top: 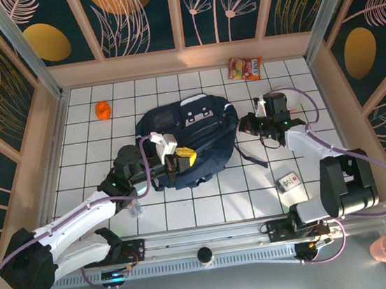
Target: Pack the student bag
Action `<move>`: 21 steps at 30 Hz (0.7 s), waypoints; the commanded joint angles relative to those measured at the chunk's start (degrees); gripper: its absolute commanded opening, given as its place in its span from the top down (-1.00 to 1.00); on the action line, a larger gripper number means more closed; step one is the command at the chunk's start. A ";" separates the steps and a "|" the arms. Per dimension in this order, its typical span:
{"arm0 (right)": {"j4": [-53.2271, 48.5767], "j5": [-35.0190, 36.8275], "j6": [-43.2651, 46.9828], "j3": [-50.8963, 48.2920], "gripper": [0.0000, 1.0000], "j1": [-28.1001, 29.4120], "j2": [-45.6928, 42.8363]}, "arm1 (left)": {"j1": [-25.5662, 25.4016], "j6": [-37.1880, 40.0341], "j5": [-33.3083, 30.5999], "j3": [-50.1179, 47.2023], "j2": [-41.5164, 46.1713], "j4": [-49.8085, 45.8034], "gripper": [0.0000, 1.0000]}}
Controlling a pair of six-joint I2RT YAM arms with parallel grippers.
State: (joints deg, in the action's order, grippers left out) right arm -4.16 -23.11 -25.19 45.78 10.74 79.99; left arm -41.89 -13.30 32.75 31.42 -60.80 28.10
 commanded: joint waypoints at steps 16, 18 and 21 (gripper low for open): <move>-9.22 3.17 2.34 -4.56 -0.04 -1.55 -25.89 | 0.05 13.03 -2.08 4.36 -1.68 -2.65 -0.54; -10.74 4.32 2.74 -4.74 -0.06 -0.27 -27.56 | 0.05 12.12 -5.24 4.07 -0.79 -2.57 -0.67; -11.90 5.89 4.48 -5.47 -0.06 2.04 -29.08 | 0.15 16.26 -11.24 5.04 -1.77 -8.61 -0.70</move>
State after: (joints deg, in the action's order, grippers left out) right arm -12.56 -19.05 -22.52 41.71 11.11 52.03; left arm -41.89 -0.69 27.46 34.48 -62.52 24.25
